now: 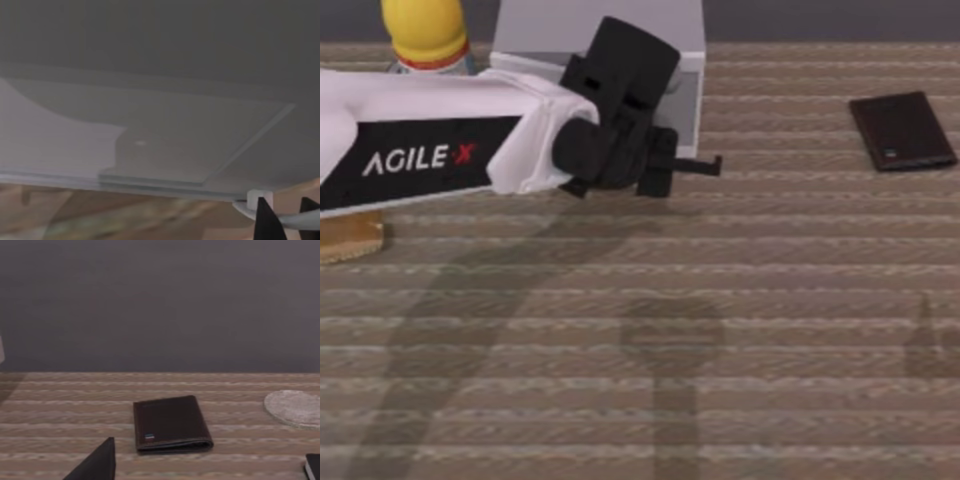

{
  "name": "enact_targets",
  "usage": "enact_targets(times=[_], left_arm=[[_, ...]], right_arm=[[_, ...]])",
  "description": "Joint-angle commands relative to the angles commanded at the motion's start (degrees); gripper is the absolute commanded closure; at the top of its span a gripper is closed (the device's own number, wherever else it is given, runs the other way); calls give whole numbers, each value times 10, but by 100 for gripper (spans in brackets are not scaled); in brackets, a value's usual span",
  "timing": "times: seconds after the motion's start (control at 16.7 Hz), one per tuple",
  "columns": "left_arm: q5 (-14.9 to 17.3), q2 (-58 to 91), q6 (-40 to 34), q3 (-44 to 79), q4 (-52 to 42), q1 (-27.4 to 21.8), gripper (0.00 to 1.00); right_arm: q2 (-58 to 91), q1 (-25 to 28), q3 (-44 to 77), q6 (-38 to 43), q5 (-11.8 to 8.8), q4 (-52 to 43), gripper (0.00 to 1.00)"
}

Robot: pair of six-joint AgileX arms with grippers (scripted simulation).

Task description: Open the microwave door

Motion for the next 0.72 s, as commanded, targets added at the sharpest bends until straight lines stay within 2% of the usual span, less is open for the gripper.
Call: enact_targets(times=[0.72], left_arm=[[8,-3,4,-4,2,-2,100]], right_arm=[[0,0,0,0,0,0,0]])
